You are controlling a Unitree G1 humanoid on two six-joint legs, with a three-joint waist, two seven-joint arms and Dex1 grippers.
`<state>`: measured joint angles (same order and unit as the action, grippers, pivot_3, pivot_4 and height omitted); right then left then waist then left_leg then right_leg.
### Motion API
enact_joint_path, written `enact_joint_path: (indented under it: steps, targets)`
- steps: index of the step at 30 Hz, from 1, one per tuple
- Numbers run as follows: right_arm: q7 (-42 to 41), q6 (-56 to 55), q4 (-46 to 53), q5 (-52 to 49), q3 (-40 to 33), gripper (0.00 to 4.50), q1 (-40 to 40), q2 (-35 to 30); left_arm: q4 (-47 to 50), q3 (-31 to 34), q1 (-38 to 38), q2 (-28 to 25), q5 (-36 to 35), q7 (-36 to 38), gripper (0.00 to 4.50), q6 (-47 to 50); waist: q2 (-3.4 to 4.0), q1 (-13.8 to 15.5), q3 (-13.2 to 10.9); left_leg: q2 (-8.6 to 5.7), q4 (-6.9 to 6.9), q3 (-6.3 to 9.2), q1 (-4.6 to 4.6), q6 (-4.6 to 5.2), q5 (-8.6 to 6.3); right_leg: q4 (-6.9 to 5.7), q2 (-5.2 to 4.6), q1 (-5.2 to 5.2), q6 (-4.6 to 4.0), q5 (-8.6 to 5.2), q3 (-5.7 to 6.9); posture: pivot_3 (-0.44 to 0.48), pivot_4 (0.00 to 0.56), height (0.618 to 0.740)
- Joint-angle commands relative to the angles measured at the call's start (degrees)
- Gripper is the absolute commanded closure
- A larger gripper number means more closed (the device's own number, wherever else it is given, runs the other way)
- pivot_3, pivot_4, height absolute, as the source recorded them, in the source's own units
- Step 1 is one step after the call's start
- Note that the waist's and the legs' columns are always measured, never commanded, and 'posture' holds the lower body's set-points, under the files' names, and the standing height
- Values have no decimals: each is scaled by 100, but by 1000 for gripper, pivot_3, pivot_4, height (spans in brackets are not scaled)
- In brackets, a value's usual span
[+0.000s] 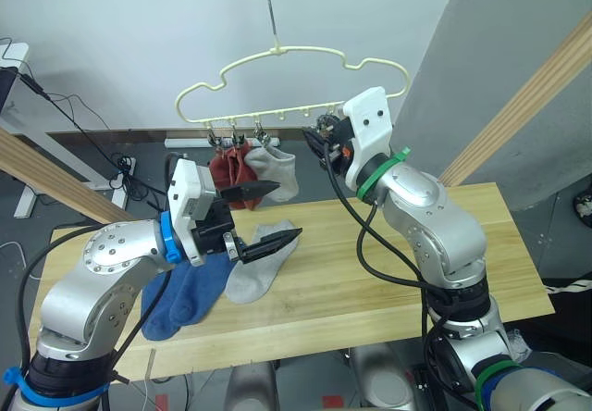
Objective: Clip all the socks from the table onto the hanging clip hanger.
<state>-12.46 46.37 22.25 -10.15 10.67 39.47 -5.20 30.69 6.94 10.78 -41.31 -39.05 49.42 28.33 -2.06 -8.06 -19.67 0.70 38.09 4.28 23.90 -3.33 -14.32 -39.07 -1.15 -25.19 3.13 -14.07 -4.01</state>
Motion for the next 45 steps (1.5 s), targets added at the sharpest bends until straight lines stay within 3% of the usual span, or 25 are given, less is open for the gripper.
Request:
enact_joint_path:
  steps: [1,4,8,14,18,24,29,37,45]
  targets:
    - [7,-174,159,35,16,3207,32,39,73,28,-33,-7,12,28,130,-65,0,0,0,0,0,0,0,0,0,0,0,0,0,0,0,-182,262,740]
    - [10,-195,152,37,11,4028,26,38,56,23,-43,0,37,26,130,-83,0,0,0,0,0,0,0,0,0,0,0,0,0,0,0,-182,262,740]
    - [7,-190,157,28,5,4498,19,35,64,31,-94,30,58,-18,130,-84,0,-1,0,0,0,0,0,0,0,0,0,-1,0,0,0,-182,264,740]
    - [-13,-201,141,15,-21,4498,-4,12,52,35,-507,342,362,-502,130,-182,0,-3,8,1,-1,-2,0,0,0,1,-1,-1,0,0,-2,-182,265,740]
    - [-20,-194,143,12,-21,4500,-1,-3,-209,120,-936,1029,858,-1491,65,-344,-2,-4,35,1,0,1,1,1,0,0,-2,-1,-1,1,0,-185,272,740]
    - [-19,-147,186,-11,-28,4500,-11,-7,-727,-370,-1614,1680,2156,-2531,65,-763,-2,-5,70,2,-2,-1,-1,1,0,-1,-2,-3,-4,3,0,-191,274,740]
    - [-65,-117,193,-40,-12,4500,0,-17,-1468,-783,-1641,1965,2579,-2548,65,-1088,-4,-5,84,-1,1,-4,-1,8,4,0,-2,-2,-9,7,-2,-192,277,740]
    - [-65,-9,251,-59,35,4500,-19,8,-2985,-1044,-881,2337,3096,-2568,65,-1717,-2,-22,91,1,1,-3,-2,19,11,-2,1,-1,-16,13,3,-218,289,740]
    - [-52,57,291,-63,47,4500,-41,20,-3774,-1404,-435,2371,3524,-2427,65,-1806,-1,-42,93,1,-1,-3,-2,20,11,-1,0,-1,-14,14,3,-228,293,740]
